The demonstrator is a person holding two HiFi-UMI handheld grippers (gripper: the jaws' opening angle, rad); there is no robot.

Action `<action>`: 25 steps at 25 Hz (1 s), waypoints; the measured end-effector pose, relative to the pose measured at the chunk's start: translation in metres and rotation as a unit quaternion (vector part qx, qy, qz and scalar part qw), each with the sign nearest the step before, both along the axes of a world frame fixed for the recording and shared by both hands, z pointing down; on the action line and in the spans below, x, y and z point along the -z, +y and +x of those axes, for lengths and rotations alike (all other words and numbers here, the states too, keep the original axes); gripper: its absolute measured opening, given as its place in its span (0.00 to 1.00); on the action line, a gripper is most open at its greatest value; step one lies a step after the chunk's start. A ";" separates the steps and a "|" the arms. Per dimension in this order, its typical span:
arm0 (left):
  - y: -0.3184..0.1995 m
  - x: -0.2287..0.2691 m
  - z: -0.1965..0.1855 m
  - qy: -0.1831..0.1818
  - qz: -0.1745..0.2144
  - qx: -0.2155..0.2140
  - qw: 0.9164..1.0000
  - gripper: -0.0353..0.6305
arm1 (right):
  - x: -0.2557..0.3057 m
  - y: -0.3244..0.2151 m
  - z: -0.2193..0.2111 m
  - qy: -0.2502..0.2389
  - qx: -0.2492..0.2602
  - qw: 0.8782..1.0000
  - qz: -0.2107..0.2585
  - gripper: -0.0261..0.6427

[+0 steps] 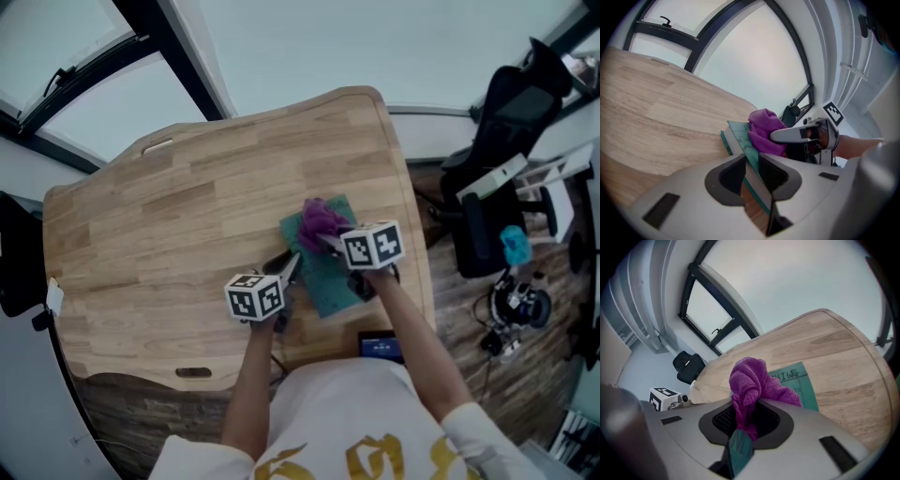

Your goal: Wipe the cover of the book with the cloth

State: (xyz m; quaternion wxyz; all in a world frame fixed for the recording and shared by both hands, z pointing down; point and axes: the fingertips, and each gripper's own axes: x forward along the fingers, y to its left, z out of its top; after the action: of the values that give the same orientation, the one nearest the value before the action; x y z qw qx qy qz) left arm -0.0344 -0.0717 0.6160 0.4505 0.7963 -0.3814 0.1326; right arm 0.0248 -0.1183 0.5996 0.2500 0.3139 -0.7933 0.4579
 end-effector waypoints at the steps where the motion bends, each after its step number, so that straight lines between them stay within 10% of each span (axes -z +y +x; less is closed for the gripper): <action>1: 0.000 0.000 0.000 -0.001 0.001 0.001 1.000 0.18 | 0.001 0.001 0.000 -0.001 0.002 1.000 -0.001 0.13; 25: -0.002 -0.002 -0.001 -0.006 0.004 0.005 1.000 0.18 | -0.003 0.066 0.021 0.003 0.023 1.000 -0.010 0.13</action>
State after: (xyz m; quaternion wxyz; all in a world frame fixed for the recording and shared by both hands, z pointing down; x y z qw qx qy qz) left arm -0.0355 -0.0736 0.6179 0.4455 0.7956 -0.3883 0.1335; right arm 0.0455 -0.0525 0.6028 0.2660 0.2947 -0.7946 0.4592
